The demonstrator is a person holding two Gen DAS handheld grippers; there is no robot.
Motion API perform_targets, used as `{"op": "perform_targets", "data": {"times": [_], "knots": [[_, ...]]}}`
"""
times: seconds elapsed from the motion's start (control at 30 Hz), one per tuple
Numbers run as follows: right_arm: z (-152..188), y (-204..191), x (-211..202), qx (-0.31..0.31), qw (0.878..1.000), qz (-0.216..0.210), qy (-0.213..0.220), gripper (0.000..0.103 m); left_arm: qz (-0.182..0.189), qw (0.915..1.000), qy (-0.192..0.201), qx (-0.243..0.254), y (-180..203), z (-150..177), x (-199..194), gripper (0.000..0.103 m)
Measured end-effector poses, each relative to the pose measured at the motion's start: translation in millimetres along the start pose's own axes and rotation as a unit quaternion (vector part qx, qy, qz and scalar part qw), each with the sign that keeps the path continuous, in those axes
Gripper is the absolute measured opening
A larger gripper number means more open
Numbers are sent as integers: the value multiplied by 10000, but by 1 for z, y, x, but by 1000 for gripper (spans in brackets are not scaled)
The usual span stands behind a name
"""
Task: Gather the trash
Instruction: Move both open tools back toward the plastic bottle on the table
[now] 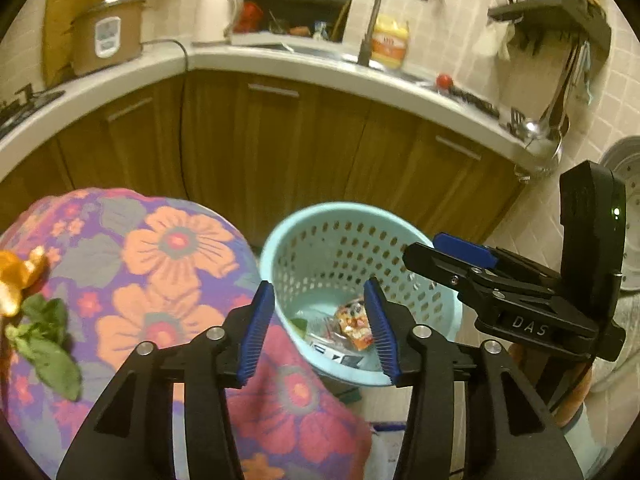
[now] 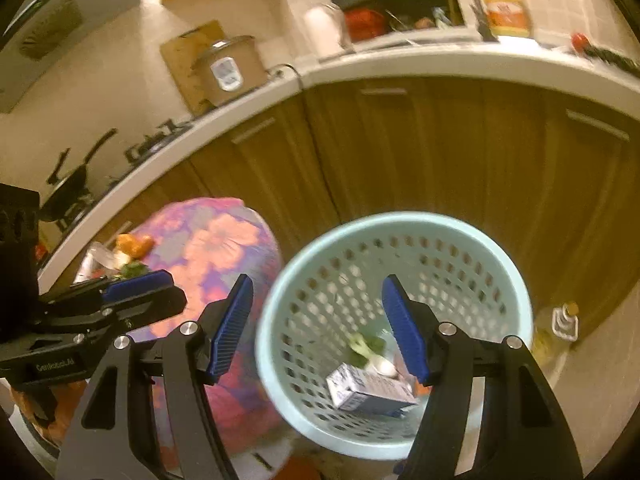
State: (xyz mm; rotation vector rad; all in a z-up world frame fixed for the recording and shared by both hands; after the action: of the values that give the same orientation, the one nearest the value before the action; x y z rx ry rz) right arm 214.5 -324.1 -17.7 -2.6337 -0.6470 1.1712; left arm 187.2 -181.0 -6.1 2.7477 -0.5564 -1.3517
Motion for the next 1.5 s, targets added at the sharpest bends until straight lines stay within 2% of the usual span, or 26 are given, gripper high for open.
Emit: {"op": "perform_targets", "data": {"times": [0.2, 0.3, 0.37, 0.47, 0.6, 0.67, 0.87, 1.07, 1.23, 1.33, 1.43, 1.47, 1.5], "knots": [[-16, -49, 2, -477, 9986, -209, 67, 63, -275, 9985, 453, -107, -26, 4, -43, 52], [-23, -78, 8, -746, 9965, -367, 45, 63, -448, 9963, 695, -217, -46, 8, -69, 59], [-27, -104, 16, -969, 9944, -407, 49, 63, -493, 9944, 874, -322, -60, 14, -87, 63], [-28, -144, 32, -1312, 9899, -537, -33, 63, -748, 9902, 1085, -451, -84, 28, -112, 65], [-20, -197, 55, -1900, 9790, -711, -224, 63, -1094, 9837, 1247, -691, -124, 48, -141, 67], [-13, -225, 68, -2231, 9706, -834, -346, 63, -1279, 9801, 1296, -791, -144, 58, -156, 74], [3, -278, 116, -2805, 9533, -895, -673, 63, -1816, 9677, 1272, -1204, -206, 85, -187, 78], [18, -293, 156, -2922, 9474, -809, -1025, 63, -2288, 9544, 1141, -1544, -252, 109, -194, 78], [21, -294, 171, -2939, 9458, -618, -1240, 63, -2415, 9481, 1075, -1769, -283, 125, -200, 78], [24, -295, 179, -2977, 9434, -498, -1376, 63, -2456, 9471, 998, -1811, -293, 128, -198, 78], [29, -298, 184, -3071, 9385, -461, -1512, 62, -2264, 9526, 937, -1805, -300, 133, -196, 78], [30, -299, 184, -3111, 9373, -445, -1509, 59, -2174, 9549, 899, -1812, -302, 133, -194, 78], [32, -299, 184, -3132, 9361, -437, -1539, 48, -2122, 9561, 862, -1828, -304, 135, -192, 78]]}}
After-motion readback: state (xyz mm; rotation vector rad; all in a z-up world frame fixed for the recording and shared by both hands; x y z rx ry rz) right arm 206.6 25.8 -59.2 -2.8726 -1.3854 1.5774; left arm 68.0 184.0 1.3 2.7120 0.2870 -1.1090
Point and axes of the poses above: each gripper's, at about its wrist camera, not at the fingertips, and x roughly the way its jaws point, y to its right, z to its underside, the point moved 5 cm from there along x, roughly the way its jaws point, and after that the axes turned 7 degrees about -y, right-handed, at the moved point
